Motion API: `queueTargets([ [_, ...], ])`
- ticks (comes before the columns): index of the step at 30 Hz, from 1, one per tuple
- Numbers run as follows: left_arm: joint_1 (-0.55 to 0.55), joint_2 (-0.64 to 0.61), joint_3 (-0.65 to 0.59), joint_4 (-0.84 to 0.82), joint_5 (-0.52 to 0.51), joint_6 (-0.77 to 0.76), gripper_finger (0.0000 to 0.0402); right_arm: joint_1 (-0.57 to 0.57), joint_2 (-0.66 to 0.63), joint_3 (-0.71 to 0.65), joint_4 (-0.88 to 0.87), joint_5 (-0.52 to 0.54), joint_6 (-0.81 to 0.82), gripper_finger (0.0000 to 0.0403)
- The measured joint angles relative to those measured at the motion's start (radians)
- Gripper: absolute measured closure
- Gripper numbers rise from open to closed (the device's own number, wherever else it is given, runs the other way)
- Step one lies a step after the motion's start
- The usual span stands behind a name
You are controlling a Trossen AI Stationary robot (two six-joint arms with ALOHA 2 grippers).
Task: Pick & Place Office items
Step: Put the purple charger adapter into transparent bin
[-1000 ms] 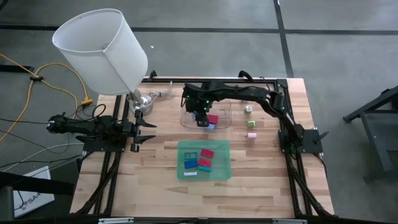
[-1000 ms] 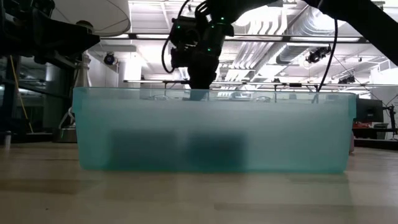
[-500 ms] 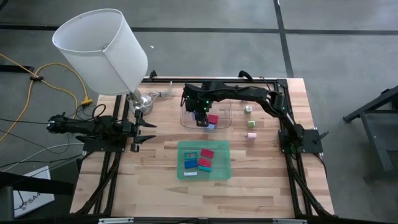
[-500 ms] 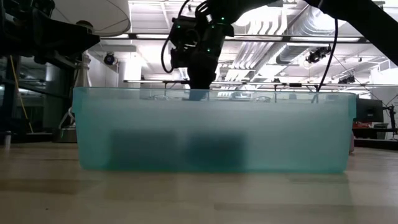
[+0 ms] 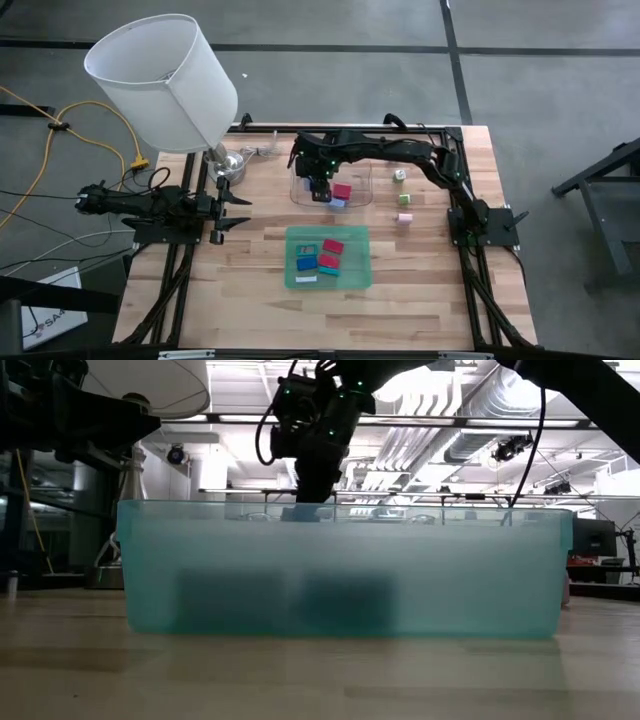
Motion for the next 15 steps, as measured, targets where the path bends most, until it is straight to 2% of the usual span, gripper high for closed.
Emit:
queueTargets([
  [15,0.0,0.0,0.0,0.0,0.0,0.0,0.0215,0.005,0.057,0.0,0.028,-0.045,0.045,0.0195],
])
